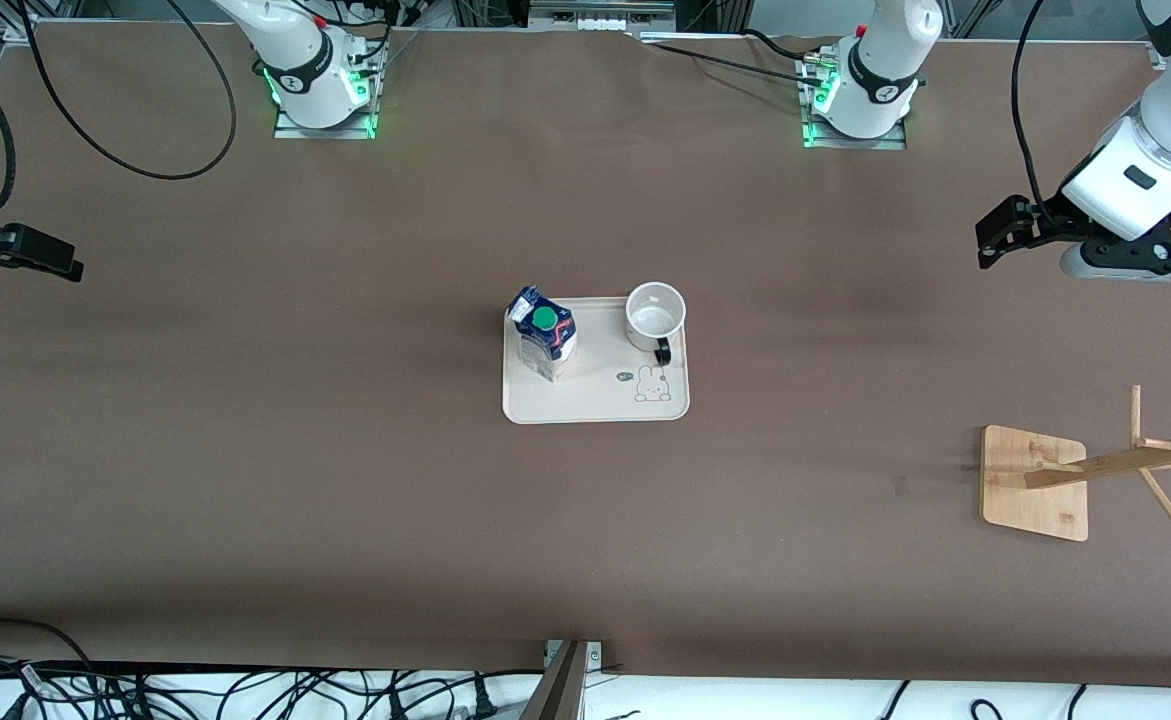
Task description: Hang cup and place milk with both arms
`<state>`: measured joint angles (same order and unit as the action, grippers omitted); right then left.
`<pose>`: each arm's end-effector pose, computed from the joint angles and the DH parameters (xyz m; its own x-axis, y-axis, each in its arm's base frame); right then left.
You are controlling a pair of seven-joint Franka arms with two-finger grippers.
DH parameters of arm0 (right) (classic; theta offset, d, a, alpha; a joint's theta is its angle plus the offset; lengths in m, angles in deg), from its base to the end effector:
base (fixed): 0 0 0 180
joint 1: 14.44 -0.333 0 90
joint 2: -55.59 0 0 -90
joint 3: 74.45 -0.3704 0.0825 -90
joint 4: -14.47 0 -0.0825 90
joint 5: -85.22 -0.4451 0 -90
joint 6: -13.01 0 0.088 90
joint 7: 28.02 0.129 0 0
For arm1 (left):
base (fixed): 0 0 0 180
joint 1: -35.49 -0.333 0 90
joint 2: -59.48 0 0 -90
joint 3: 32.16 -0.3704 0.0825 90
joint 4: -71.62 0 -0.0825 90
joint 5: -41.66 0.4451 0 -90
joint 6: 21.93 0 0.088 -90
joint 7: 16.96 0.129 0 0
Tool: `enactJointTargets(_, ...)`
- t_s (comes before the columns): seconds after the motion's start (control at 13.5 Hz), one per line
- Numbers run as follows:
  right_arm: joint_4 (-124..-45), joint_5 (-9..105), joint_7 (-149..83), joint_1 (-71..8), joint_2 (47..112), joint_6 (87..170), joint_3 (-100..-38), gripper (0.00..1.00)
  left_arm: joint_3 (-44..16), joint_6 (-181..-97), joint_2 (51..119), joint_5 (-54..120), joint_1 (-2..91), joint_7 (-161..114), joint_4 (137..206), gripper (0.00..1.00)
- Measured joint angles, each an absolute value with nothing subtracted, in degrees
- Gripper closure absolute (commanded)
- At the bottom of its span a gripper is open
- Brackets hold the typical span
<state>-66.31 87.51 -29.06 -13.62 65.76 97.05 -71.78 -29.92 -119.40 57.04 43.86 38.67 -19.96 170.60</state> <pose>0.6634 -0.0431 0.6197 0.9916 -0.0467 -0.1209 -0.0414 -0.9981 0.0460 0.6060 -0.0535 0.6104 0.9987 -0.0472 0.0182 -0.0465 -0.9982 -0.0389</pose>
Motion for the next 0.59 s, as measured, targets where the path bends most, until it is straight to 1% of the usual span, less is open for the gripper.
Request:
enactJointTargets(0.37,-66.97,81.83,-30.69,-14.89,68.32,96.57,-72.62,0.00,-29.91,-119.40,57.04,43.86,38.67,-19.96,170.60,0.00)
enactJointTargets(0.59,-67.16,81.31,-31.05,-18.14,71.62,96.72,-72.81,0.00,-29.91,-119.40,57.05,43.86,38.67,-19.96,170.60,0.00)
